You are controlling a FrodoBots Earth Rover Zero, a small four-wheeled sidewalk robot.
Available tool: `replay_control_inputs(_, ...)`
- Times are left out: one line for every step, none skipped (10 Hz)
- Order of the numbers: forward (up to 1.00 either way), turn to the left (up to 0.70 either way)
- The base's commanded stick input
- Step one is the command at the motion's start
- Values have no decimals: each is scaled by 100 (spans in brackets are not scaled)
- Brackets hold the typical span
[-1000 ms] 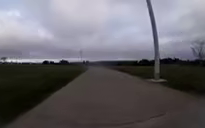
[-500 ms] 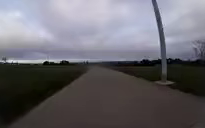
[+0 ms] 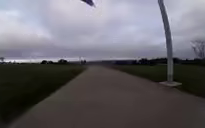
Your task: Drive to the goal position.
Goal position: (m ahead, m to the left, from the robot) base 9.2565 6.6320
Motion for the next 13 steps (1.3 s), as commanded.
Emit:
replay_control_inputs(85,0)
replay_control_inputs(85,-2)
replay_control_inputs(85,-5)
replay_control_inputs(85,-16)
replay_control_inputs(85,-5)
replay_control_inputs(85,0)
replay_control_inputs(85,0)
replay_control_inputs(85,-6)
replay_control_inputs(85,-2)
replay_control_inputs(85,0)
replay_control_inputs(85,0)
replay_control_inputs(85,-6)
replay_control_inputs(85,-3)
